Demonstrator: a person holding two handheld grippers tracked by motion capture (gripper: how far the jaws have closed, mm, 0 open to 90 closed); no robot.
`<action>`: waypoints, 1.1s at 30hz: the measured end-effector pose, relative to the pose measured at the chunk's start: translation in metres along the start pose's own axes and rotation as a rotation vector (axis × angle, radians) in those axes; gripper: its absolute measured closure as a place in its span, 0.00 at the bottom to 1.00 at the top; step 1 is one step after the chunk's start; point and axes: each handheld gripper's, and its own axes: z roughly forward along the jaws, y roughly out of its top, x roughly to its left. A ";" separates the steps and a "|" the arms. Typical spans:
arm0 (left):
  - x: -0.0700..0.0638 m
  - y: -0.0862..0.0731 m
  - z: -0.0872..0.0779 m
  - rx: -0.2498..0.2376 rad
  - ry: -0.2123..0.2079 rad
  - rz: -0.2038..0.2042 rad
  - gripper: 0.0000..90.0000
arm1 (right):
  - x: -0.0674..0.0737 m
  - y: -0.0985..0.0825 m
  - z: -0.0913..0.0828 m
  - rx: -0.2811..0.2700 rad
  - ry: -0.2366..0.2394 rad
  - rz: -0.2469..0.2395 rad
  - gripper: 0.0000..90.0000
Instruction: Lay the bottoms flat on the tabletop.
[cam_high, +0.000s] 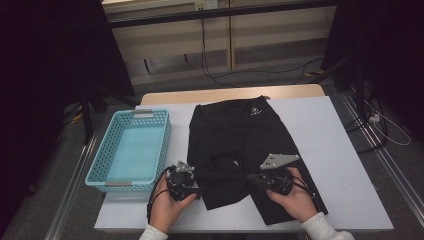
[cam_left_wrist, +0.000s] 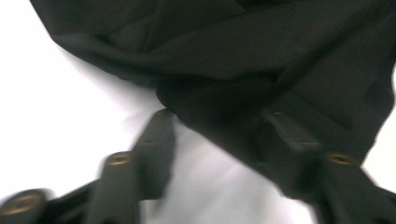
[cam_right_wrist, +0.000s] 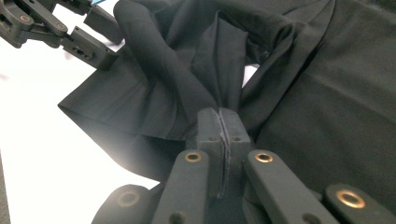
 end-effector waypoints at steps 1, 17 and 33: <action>-0.003 0.000 0.001 0.002 0.014 0.007 0.56 | 0.001 0.000 0.000 0.001 0.000 -0.002 1.00; -0.015 0.003 0.004 0.034 -0.041 -0.018 0.98 | 0.006 -0.002 0.004 0.017 -0.003 -0.011 1.00; 0.011 0.001 -0.033 0.045 -0.136 -0.076 1.00 | 0.016 -0.003 0.005 0.014 0.036 -0.008 1.00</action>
